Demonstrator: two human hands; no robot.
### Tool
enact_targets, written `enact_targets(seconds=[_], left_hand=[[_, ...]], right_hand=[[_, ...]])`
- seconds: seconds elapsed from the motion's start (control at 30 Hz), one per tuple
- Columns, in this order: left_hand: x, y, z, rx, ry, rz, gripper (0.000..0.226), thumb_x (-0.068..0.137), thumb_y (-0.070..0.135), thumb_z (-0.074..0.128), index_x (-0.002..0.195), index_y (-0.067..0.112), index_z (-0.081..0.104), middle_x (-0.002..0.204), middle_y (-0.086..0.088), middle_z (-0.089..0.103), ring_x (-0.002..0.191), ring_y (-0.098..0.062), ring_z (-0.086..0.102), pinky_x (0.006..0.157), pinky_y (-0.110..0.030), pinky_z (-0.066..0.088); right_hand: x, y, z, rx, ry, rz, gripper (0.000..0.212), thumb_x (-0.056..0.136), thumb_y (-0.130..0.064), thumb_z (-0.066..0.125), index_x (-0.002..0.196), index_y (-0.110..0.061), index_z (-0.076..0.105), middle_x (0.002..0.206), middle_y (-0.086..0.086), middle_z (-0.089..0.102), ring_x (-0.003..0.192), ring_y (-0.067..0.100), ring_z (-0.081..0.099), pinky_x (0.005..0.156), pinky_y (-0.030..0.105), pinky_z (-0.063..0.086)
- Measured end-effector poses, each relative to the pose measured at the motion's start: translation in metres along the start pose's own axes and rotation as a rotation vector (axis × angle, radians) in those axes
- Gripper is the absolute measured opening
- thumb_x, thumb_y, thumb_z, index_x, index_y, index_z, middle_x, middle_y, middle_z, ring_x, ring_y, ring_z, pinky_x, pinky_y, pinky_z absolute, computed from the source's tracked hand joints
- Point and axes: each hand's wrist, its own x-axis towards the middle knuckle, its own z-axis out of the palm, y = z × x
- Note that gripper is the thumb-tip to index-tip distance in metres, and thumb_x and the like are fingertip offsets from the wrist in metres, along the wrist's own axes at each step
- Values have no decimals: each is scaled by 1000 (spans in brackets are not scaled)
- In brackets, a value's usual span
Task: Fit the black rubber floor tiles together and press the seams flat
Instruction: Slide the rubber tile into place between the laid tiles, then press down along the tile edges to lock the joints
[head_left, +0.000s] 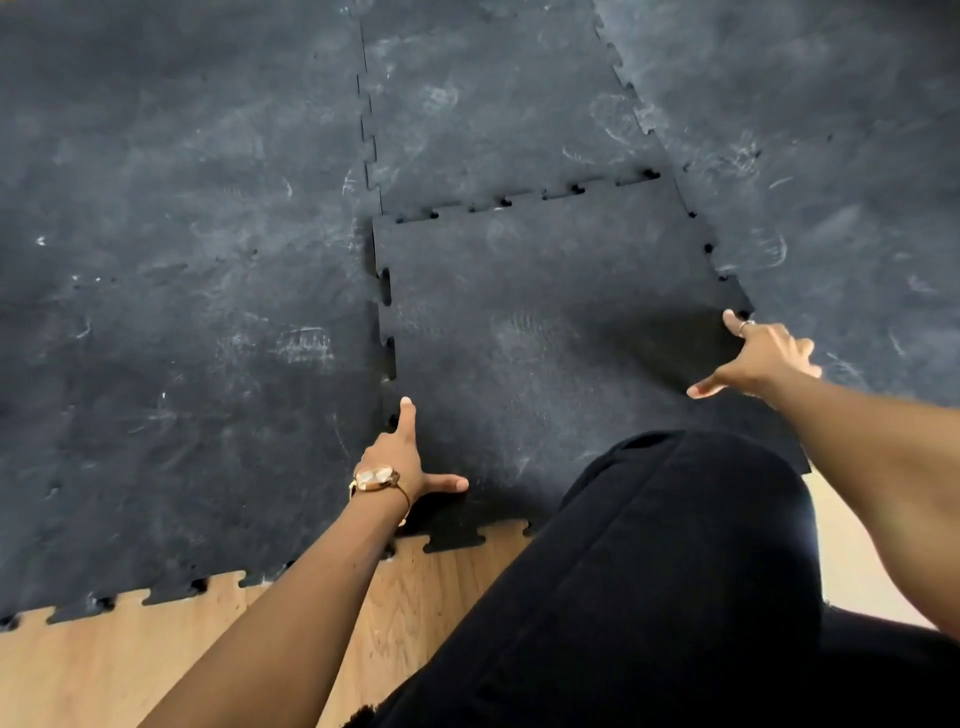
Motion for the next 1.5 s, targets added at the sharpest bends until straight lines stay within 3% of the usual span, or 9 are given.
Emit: enact_targets(seconds=[0.37, 0.47, 0.57, 0.63, 0.77, 0.87, 1.0, 1.17, 1.5], left_hand=[[12, 24, 1, 269, -22, -67, 132, 68, 57, 79, 152, 10, -11, 132, -13, 53, 119, -30, 55, 83, -39, 49], [15, 36, -5, 509, 14, -65, 109, 76, 58, 72, 152, 4, 15, 136, -9, 54, 117, -25, 58, 79, -33, 48], [18, 53, -13, 719, 111, 76, 54, 84, 58, 63, 119, 17, 62, 103, -1, 66, 97, -20, 66, 65, -28, 40], [22, 75, -16, 695, 187, 178, 49, 85, 59, 62, 112, 19, 61, 106, -2, 65, 100, -22, 63, 67, -28, 36], [39, 147, -15, 530, 202, 455, 92, 71, 66, 70, 140, 15, 36, 137, -13, 42, 127, -33, 42, 87, -38, 41], [52, 197, 2, 564, -2, 666, 143, 49, 77, 75, 154, 24, -7, 160, -19, -4, 148, -40, -2, 117, -53, 9], [63, 201, 54, 644, -16, 745, 170, 27, 92, 64, 140, 21, -40, 142, -25, -47, 131, -43, -44, 112, -58, -19], [81, 181, 70, 554, 138, 873, 160, 23, 108, 34, 143, 29, -36, 143, -14, -50, 133, -31, -46, 114, -52, -21], [79, 183, 73, 528, 236, 914, 151, 30, 108, 21, 153, 27, -10, 159, -16, -20, 147, -33, -20, 119, -55, -2]], right_hand=[[12, 2, 11, 47, -21, 0, 116, 61, -28, 92, 152, -35, 21, 141, 16, 42, 130, 45, 30, 97, 55, 39], [8, -10, 17, 78, -13, 41, 109, 63, -22, 92, 150, -33, 26, 138, 16, 45, 130, 44, 34, 94, 53, 42], [0, -14, 24, 123, 44, 94, 93, 63, -16, 91, 141, -25, 42, 135, 15, 47, 128, 40, 40, 94, 52, 44], [-6, -13, 24, 111, 144, 34, 77, 65, -19, 90, 133, -14, 53, 139, 12, 43, 125, 40, 45, 95, 49, 45], [-18, -3, 32, 22, -44, 146, 128, 59, -50, 88, 154, -20, 6, 159, 12, 7, 145, 38, 15, 105, 66, 26], [-22, 23, 46, 11, -179, 98, 155, 51, -61, 87, 148, -22, -28, 157, 17, -26, 147, 43, -6, 112, 65, 12], [-31, 50, 54, -69, -161, -29, 159, 51, -66, 84, 145, -11, -33, 152, 19, -36, 146, 41, -17, 119, 54, 2], [-28, 37, 55, -167, -115, 52, 154, 58, -55, 86, 142, 8, -27, 154, 26, -27, 145, 40, -18, 120, 47, -1], [-16, 36, 60, -37, -57, 93, 140, 66, -27, 88, 145, 6, -23, 155, 25, -25, 145, 38, -19, 119, 46, -4]])
